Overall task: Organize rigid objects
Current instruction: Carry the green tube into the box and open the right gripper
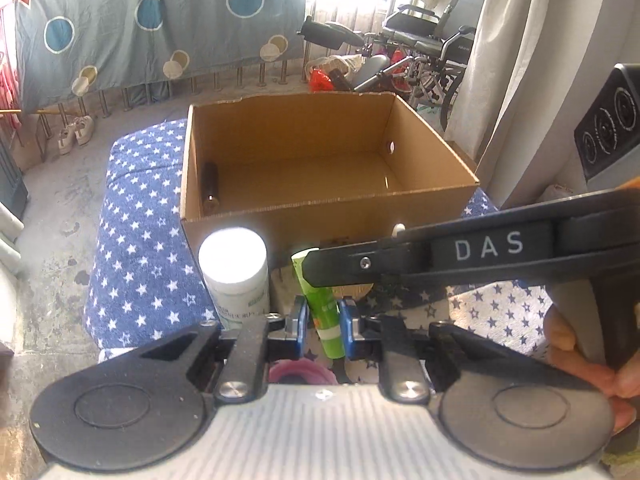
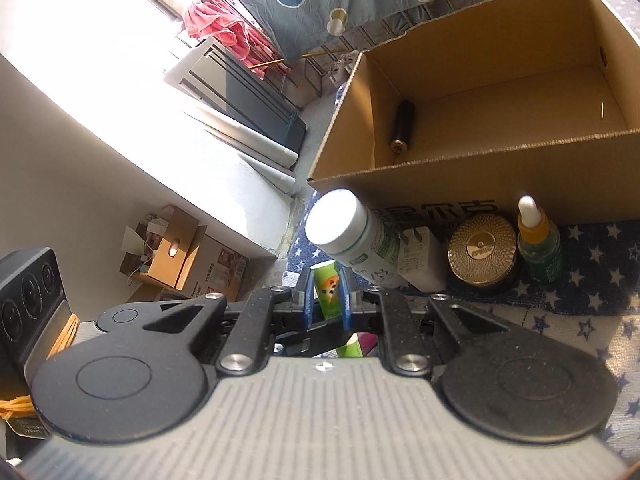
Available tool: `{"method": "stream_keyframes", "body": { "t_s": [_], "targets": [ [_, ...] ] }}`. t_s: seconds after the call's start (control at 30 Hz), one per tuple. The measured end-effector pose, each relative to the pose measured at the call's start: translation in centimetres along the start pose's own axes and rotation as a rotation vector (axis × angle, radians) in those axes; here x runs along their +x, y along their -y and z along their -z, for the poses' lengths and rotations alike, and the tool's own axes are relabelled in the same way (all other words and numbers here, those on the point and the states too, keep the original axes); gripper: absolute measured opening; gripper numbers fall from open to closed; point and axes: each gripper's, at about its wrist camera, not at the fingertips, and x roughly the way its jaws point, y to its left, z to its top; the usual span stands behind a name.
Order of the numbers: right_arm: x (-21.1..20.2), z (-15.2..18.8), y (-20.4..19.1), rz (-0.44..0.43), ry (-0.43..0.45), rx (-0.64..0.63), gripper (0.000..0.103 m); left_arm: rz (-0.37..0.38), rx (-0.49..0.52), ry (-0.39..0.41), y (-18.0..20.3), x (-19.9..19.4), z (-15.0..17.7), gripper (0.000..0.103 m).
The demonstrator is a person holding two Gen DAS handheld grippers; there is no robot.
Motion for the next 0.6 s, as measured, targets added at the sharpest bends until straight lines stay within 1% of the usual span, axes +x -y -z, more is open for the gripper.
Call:
{"method": "stream_keyframes", "body": {
  "t_s": [0.13, 0.23, 0.33, 0.43, 0.6],
  "targets": [
    [-0.9, -4.0, -1.0, -0.009, 0.035, -0.024, 0.012, 0.011, 0.002, 0.022, -0.8, -0.6, -3.9, 0.018],
    [-0.2, -7.4, -0.3, -0.005, 0.025, -0.003, 0.012, 0.011, -0.001, 0.003, -1.8, 0.6, -6.8, 0.018],
    [1.6, -10.7, 1.3, 0.002, -0.012, 0.045, 0.012, 0.008, -0.016, -0.047, -3.0, 3.4, -9.6, 0.018],
    [4.1, -13.5, 3.6, 0.019, -0.058, 0.1, 0.012, 0.008, -0.036, -0.107, -4.4, 7.0, -11.5, 0.018],
    [9.2, -16.7, 7.7, 0.066, -0.134, 0.18, 0.012, -0.012, -0.059, -0.208, -6.2, 13.2, -14.0, 0.018]
  ]
}}
